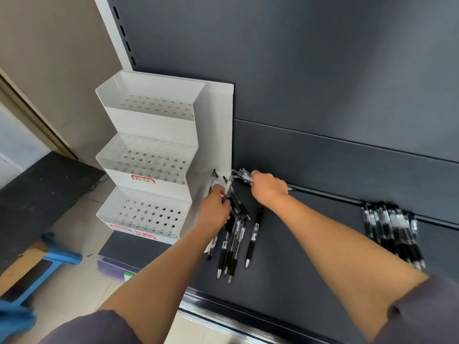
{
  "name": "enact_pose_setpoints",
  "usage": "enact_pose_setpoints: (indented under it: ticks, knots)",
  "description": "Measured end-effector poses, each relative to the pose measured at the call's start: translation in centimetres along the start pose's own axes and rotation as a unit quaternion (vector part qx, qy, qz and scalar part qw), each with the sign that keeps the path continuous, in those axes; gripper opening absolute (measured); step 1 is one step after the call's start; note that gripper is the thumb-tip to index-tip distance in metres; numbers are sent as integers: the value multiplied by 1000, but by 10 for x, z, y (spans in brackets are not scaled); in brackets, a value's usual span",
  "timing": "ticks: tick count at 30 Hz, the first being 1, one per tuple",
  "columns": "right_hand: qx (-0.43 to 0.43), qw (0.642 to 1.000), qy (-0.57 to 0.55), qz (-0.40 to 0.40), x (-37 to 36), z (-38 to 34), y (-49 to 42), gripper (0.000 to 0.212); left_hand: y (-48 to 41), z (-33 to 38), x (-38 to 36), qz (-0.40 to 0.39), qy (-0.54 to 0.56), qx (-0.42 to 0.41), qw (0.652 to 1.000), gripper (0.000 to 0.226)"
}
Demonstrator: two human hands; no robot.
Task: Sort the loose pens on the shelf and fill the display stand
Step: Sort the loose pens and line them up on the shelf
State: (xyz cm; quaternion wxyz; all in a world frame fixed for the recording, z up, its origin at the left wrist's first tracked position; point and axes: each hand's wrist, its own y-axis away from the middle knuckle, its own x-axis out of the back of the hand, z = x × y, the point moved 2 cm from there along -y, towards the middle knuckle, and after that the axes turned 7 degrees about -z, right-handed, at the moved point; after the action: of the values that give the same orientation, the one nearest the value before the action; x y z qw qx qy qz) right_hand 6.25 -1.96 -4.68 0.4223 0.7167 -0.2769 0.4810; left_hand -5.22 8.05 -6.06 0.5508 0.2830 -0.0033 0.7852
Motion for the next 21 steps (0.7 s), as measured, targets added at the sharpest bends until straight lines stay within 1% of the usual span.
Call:
enact_pose_setpoints:
  ticks: [2,6,8,10,11,13,15,17,21]
  knots:
    - [8,999,-31,-4,5,7,2,20,-2,5,-1,-2,20,5,1000,13]
    - [-3,994,-101,-44,12,23,12,7,-5,14,-9,-30,76,16,997,12]
    - [-21,989,-139,-49,13,37,20,4,-5,23,-19,-47,74,11,996,8]
    - [-48,982,-177,-43,15,57,30,4,-6,35,-32,-59,51,0,997,6]
    - [-60,977,-198,-42,15,67,34,6,-6,40,-37,-59,20,-7,998,6]
    - [-79,972,-220,-39,15,88,44,9,-7,49,-45,-53,-99,-27,993,6]
    - [-90,971,-217,-37,14,104,51,10,-7,50,-47,-48,-199,-28,978,17]
    - [-93,970,-219,-43,9,113,58,10,-7,46,-48,-46,-264,-19,963,31]
    - [-85,970,-217,-65,-1,118,66,11,-8,41,-54,-21,-359,-13,933,38]
